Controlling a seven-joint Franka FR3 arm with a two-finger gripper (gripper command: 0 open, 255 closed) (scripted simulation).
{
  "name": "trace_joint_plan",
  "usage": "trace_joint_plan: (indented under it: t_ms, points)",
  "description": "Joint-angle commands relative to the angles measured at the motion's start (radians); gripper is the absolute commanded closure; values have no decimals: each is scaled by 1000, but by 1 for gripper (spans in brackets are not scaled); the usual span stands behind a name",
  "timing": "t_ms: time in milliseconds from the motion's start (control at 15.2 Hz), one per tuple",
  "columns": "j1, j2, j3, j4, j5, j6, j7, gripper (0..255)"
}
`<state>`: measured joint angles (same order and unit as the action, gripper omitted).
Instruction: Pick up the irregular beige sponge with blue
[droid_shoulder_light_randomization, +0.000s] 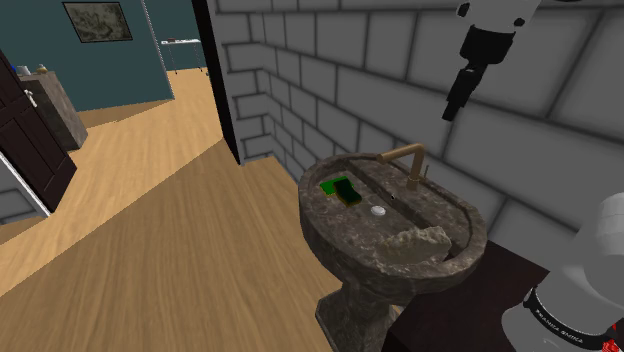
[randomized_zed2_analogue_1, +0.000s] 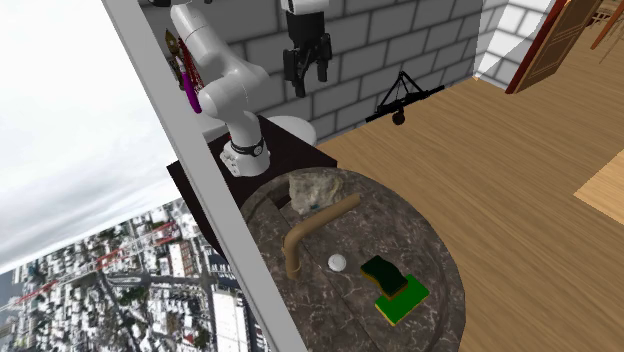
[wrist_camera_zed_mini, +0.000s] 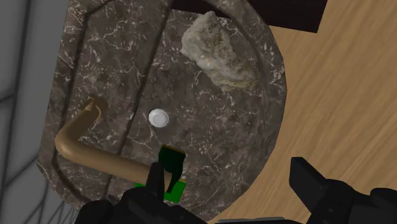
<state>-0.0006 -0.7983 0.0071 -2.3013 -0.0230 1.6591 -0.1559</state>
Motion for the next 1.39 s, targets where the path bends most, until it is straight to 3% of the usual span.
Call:
trace_joint_plan:
  t_ms: [0, 726, 1320]
  points:
    - [0, 0, 0, 0, 0, 0, 0, 0]
    - [84, 45, 39, -315, -64, 259, -148, 0]
    - [126, 177, 69, -526, -150, 523, -240, 0]
